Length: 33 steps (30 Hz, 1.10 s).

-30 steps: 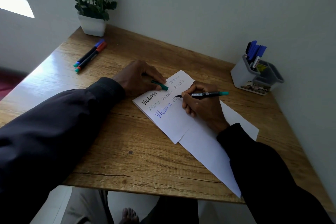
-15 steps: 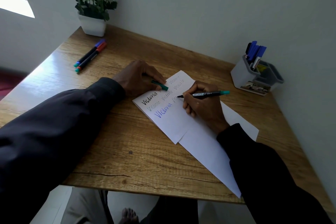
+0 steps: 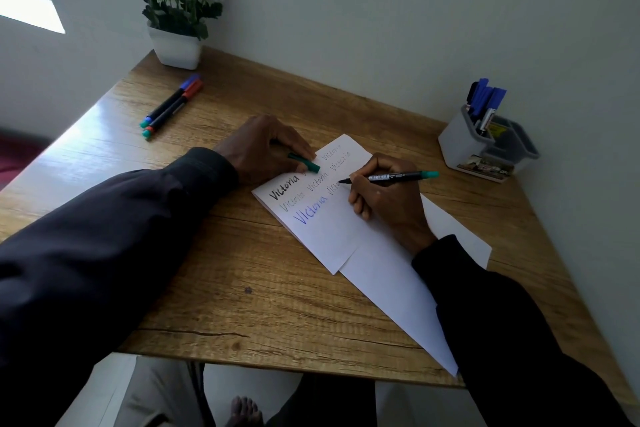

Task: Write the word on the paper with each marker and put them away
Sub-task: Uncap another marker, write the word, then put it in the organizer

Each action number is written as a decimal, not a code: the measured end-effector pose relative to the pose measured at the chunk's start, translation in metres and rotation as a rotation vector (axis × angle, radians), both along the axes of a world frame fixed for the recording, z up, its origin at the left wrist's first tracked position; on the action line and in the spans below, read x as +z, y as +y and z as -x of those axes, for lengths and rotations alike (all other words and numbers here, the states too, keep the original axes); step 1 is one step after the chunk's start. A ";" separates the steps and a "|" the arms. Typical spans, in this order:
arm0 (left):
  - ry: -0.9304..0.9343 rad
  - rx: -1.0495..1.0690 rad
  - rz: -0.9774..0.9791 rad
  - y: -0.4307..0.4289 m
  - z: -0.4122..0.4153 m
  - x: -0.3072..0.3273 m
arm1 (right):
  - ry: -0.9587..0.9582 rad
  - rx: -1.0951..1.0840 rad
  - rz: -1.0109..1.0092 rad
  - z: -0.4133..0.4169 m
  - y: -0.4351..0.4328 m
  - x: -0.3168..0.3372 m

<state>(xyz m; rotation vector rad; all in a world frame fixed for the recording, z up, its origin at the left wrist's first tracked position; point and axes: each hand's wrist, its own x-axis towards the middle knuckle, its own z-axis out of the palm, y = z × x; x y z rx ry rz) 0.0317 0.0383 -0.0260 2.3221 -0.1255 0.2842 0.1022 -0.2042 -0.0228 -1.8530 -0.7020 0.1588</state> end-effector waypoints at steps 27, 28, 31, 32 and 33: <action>0.003 0.002 0.017 -0.001 0.001 0.000 | 0.012 -0.054 -0.015 -0.001 0.002 0.001; 0.003 0.000 0.016 -0.001 0.001 0.000 | 0.016 -0.061 -0.019 -0.001 0.001 0.000; 0.002 0.005 0.023 0.000 0.000 -0.001 | 0.019 -0.073 -0.010 0.000 0.001 0.000; 0.000 0.008 0.023 0.000 0.000 -0.001 | 0.022 -0.079 -0.003 0.000 0.002 0.001; 0.000 0.011 0.024 0.000 0.000 -0.001 | 0.027 -0.086 0.006 0.000 0.002 0.001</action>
